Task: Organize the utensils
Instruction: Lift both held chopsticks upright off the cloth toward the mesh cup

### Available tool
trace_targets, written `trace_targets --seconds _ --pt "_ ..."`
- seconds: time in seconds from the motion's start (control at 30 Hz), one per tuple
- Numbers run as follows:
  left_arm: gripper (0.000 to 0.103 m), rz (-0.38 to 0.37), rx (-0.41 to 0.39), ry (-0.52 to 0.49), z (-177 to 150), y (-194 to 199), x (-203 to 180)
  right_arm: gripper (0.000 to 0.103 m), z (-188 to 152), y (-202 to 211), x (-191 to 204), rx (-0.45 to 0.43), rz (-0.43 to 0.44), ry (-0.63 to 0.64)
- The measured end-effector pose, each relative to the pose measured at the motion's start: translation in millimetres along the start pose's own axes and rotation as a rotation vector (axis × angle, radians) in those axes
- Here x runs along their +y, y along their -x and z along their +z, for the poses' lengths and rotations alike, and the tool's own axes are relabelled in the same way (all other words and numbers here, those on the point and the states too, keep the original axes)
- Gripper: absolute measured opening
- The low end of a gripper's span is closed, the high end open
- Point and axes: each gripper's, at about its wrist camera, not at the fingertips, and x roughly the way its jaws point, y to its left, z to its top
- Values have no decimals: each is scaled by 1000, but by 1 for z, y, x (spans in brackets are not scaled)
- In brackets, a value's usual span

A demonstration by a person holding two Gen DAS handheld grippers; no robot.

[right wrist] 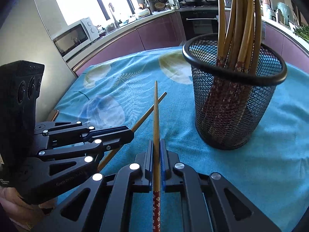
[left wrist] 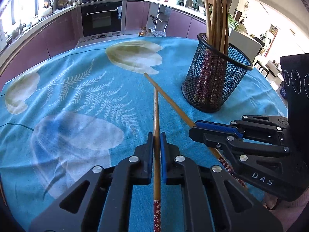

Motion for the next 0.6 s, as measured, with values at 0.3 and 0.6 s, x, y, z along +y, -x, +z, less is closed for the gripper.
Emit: trace_targets --seconds 0.3,0.6 --pt "8 -22 -40 10 0 18 2 6 4 15 5 -38 21 10" --pt "8 -56 -84 35 3 37 8 6 7 31 8 -83 26 13"
